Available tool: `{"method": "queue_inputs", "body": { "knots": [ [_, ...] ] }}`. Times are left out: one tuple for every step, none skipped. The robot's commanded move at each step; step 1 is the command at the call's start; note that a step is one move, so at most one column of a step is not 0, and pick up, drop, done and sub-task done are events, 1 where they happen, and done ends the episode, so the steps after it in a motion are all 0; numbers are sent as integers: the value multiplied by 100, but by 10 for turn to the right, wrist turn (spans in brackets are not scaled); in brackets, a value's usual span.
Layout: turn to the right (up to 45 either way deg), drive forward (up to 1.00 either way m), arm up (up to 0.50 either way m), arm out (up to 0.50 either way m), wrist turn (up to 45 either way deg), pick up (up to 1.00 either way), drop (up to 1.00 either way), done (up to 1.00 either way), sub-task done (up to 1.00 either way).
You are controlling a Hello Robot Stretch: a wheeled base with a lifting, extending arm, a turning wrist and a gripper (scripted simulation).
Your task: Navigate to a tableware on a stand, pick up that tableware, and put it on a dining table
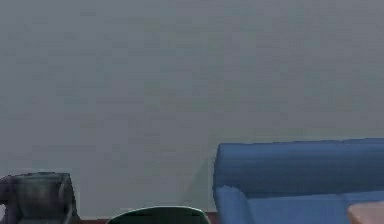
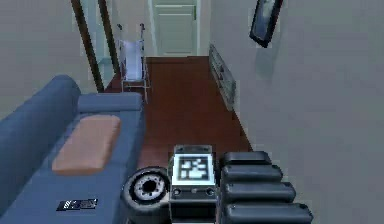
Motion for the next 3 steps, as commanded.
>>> {"method": "queue_inputs", "body": {
  "knots": [
    [-450,0,0,0,0,0,0,0,0],
    [-450,0,0,0,0,0,0,0,0],
    [-450,0,0,0,0,0,0,0,0]
  ]
}}
